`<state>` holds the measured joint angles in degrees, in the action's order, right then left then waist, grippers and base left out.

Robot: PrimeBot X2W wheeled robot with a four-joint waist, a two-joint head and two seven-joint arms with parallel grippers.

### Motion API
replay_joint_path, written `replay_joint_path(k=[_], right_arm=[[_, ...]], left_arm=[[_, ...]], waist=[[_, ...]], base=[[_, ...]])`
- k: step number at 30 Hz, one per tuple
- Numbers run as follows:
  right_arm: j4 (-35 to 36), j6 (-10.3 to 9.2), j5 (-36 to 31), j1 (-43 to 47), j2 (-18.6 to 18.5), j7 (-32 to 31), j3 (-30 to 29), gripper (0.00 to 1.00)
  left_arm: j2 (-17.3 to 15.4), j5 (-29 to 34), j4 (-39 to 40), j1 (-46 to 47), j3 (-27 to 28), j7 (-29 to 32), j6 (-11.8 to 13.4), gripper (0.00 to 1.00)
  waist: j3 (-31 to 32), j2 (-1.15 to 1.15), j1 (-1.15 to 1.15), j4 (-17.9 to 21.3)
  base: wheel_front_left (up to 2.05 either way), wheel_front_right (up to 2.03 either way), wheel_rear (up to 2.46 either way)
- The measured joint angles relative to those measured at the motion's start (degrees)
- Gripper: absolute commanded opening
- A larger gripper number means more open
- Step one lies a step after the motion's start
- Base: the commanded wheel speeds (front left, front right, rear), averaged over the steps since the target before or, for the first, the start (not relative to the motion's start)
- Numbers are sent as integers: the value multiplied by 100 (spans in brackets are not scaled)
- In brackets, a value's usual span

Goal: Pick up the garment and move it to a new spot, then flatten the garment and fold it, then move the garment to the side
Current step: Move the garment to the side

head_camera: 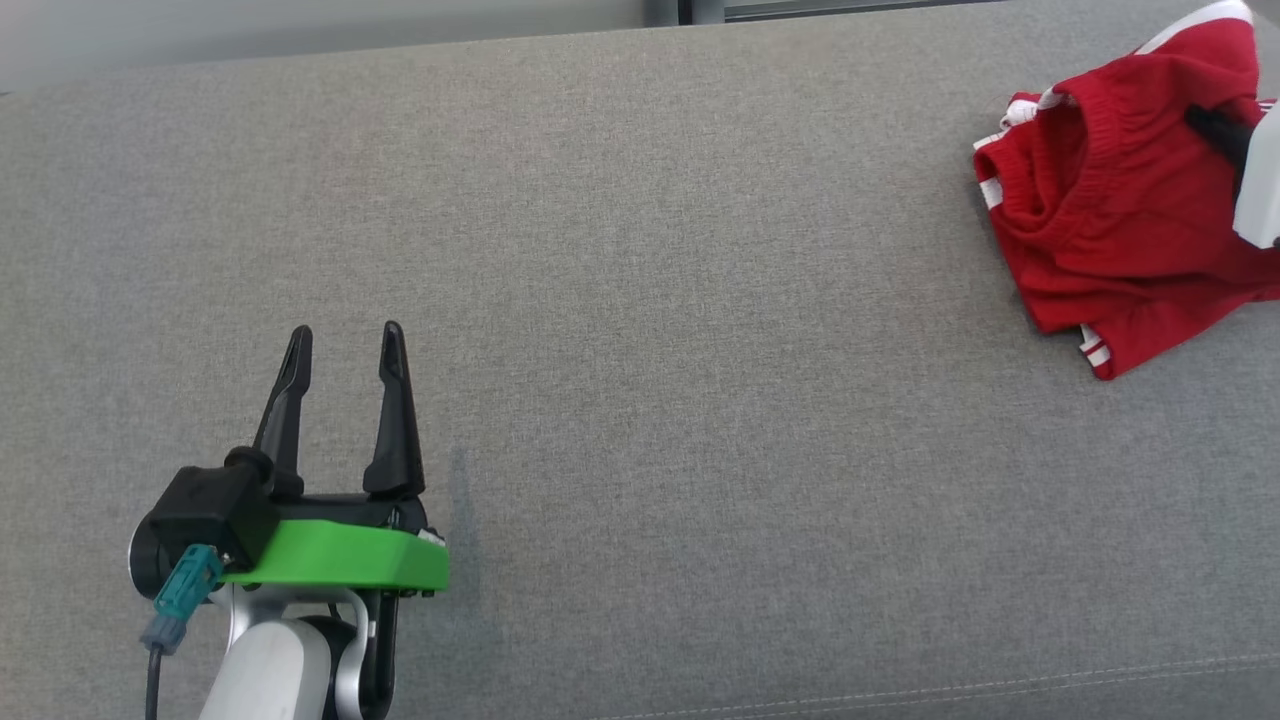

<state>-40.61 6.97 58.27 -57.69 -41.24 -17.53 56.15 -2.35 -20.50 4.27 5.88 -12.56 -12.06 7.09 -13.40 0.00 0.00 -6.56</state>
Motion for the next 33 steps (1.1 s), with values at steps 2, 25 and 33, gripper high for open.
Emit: replay_joint_path(k=[2,25,33], right_arm=[[-51,-1,-142,-31,-75,23,33,0],[-895,-689,-465,80,-285,948,-123,100],[-1147,-864,-470,80,-247,1202,-213,100]], left_arm=[[0,44,40,1,12,23,0,100],[-48,565,652,63,158,454,0,100],[-47,672,779,146,155,548,0,100]], waist=[[-44,0,0,-17],[-731,0,0,-134],[-910,0,0,6]], base=[[0,0,0],[0,0,0],[0,0,0]])
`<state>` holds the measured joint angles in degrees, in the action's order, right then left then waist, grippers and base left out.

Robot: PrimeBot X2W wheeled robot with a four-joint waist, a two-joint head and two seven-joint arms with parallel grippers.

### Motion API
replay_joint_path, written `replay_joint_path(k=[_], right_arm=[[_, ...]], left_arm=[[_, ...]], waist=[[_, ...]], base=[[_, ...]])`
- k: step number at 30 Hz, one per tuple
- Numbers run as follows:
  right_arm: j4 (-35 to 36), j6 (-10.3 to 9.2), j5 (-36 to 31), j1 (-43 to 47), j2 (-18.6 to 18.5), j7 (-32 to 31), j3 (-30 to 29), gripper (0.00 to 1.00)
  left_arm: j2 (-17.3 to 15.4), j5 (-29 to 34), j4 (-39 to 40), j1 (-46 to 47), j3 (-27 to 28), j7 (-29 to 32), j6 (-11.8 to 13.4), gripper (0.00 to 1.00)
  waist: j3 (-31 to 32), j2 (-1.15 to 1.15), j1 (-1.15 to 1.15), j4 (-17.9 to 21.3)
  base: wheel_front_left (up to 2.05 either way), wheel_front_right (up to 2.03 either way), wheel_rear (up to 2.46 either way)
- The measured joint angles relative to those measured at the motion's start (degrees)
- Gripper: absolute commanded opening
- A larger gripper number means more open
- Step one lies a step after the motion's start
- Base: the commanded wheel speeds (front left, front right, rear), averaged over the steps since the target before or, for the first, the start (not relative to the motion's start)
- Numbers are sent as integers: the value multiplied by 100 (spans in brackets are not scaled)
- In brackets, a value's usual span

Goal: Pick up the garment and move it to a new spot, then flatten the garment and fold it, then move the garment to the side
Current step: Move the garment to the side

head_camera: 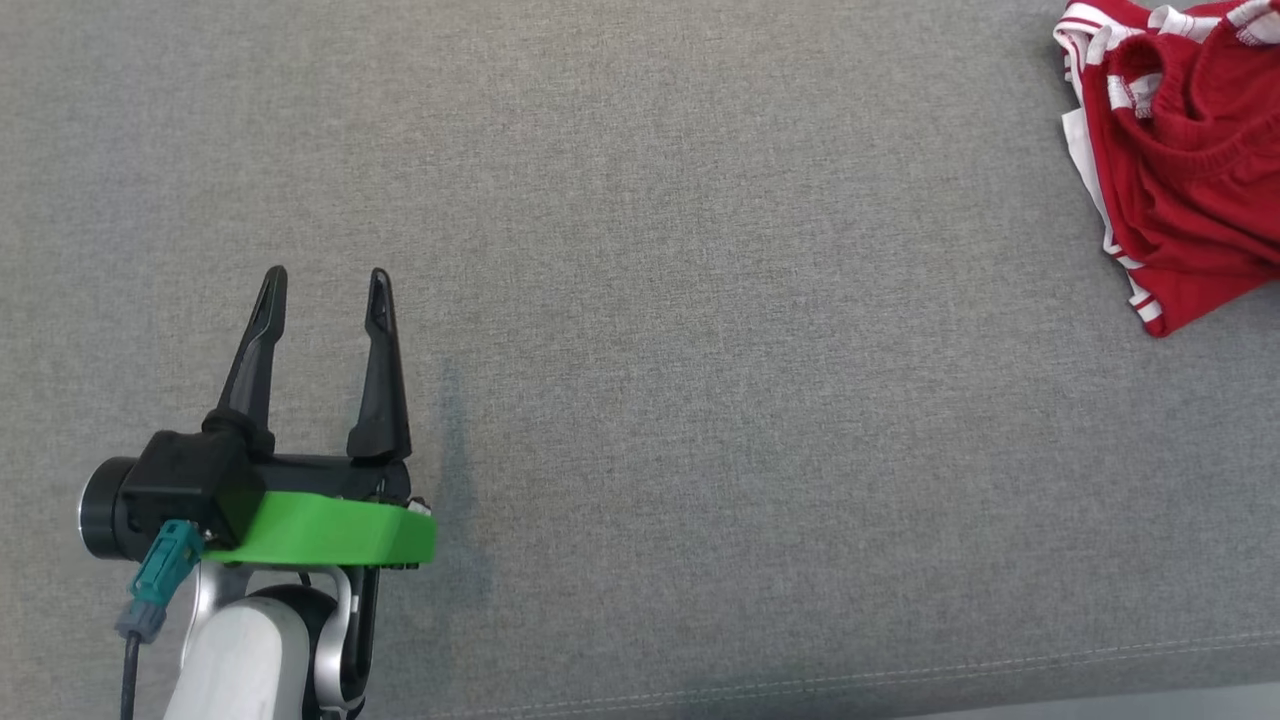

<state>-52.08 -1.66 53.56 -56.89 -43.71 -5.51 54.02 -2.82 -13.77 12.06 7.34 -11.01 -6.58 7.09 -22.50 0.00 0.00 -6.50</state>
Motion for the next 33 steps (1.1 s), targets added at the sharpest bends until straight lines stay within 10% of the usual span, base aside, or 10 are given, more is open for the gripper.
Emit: replay_joint_path(k=[33], right_arm=[[409,138,-389,-265,659,1750,-7,100]], left_arm=[[9,-177,-265,35,-98,-31,-12,100]], waist=[[618,0,0,660]], base=[[0,0,0]])
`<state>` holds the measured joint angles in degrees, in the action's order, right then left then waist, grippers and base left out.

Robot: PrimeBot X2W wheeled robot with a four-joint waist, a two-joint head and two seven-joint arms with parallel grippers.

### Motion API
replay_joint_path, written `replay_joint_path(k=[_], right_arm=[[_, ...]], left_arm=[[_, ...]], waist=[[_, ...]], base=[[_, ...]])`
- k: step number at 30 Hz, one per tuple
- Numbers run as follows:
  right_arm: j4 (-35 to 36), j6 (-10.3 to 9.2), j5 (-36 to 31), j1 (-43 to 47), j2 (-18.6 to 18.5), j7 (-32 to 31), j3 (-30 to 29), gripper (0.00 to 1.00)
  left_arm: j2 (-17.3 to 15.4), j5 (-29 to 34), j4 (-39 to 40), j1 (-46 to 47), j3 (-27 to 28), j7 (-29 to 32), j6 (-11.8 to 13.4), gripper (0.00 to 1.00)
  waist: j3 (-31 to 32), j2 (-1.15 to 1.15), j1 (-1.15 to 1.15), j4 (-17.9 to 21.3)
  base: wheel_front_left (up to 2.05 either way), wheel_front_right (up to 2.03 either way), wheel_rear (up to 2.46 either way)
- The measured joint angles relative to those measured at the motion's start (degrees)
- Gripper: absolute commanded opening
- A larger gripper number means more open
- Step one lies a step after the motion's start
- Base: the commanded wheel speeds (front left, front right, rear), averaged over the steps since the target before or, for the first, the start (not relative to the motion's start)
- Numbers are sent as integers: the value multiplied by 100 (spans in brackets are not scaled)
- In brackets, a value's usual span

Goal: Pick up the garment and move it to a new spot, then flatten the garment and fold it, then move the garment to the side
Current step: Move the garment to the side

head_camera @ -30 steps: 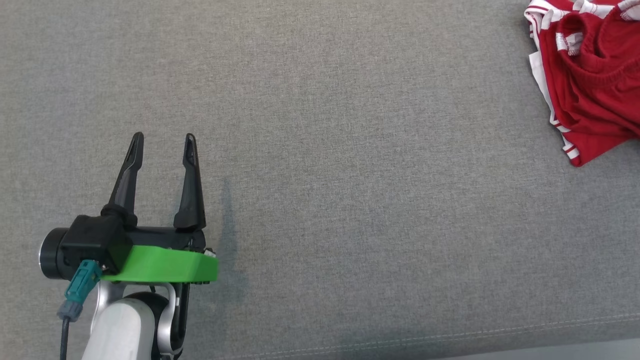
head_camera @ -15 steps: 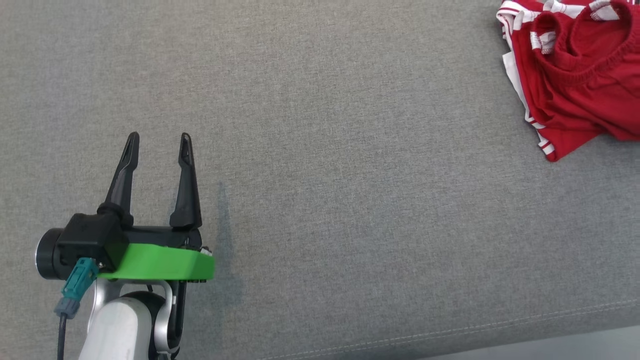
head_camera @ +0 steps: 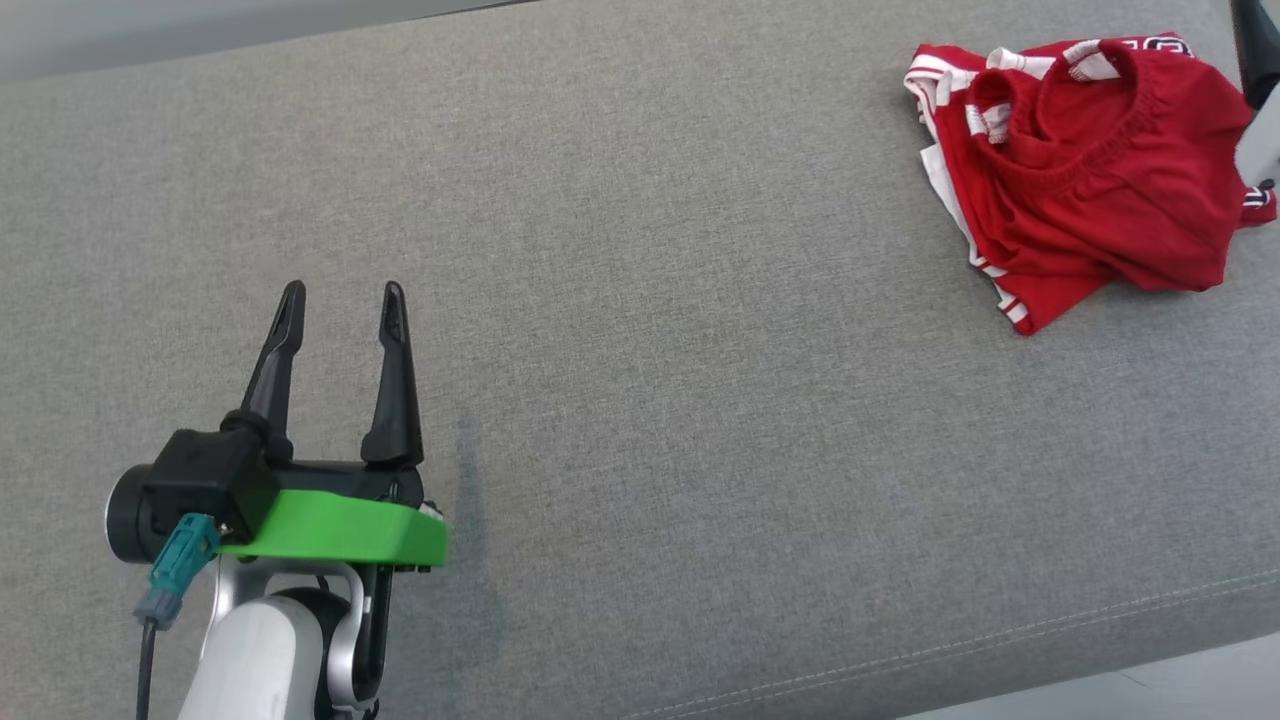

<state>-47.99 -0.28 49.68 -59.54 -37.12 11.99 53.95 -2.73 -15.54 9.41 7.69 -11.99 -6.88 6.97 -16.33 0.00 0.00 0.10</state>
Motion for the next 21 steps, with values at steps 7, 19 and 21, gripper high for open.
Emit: replay_joint_path(k=[7,19,21], right_arm=[[367,-75,-36,35,530,241,-49,100],[1313,-494,0,1153,1195,260,-698,100],[1638,-564,-124,1397,1196,260,-969,100]], left_arm=[[4,-263,-227,1,-109,-131,-42,100],[11,-532,-694,-26,-286,-339,-86,100],[12,-532,-821,-123,-293,-349,-86,100]], waist=[[345,0,0,174],[983,0,0,406],[1134,0,0,415]], base=[[0,0,0],[0,0,0],[0,0,0]])
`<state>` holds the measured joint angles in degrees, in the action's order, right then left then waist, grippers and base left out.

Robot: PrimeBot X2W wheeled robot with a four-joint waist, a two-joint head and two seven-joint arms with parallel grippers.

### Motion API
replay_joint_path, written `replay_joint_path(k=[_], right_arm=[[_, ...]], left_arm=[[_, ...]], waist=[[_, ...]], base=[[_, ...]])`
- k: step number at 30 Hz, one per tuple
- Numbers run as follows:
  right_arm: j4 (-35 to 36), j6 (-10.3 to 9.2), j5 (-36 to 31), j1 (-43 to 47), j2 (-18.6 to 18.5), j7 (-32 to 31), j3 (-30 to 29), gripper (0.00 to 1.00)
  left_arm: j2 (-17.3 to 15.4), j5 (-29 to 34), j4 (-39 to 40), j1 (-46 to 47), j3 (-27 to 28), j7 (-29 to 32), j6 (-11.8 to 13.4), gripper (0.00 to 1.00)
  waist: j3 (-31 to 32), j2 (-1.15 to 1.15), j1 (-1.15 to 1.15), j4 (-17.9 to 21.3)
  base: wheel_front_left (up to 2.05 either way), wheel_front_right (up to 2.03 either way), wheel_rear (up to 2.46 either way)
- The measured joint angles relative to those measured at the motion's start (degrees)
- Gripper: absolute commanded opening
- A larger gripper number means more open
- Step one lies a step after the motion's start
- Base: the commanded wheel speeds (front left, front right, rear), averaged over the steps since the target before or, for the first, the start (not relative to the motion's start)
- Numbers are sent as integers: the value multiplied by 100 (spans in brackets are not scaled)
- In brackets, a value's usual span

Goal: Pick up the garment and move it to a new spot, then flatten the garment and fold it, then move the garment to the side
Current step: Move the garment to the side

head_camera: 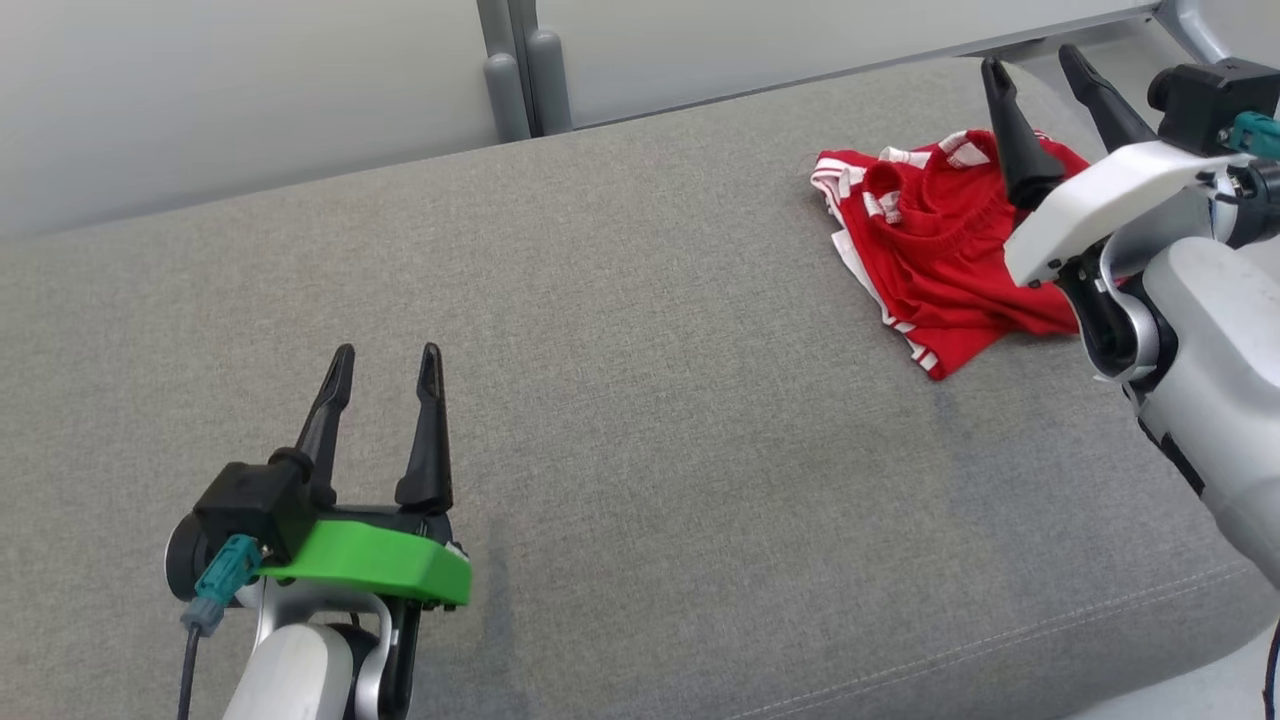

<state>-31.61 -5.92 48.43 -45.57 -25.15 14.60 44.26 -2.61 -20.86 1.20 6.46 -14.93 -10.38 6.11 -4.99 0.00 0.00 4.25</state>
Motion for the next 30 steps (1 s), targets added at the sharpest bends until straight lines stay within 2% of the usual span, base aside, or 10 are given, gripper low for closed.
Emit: replay_joint_path(k=[7,15,30], right_arm=[[635,-118,-434,850,141,0,-396,100],[1234,-126,-987,1742,299,0,-744,100],[1766,-126,-1774,3059,591,0,-1272,100]], left_arm=[[1,3,-225,-125,193,-56,2,100],[1,2,-331,-428,349,-133,48,100],[1,19,-346,-953,728,-287,71,100]], waist=[[273,0,0,-69],[513,0,0,-169],[666,0,0,-222]], base=[[0,0,0],[0,0,0],[0,0,0]])
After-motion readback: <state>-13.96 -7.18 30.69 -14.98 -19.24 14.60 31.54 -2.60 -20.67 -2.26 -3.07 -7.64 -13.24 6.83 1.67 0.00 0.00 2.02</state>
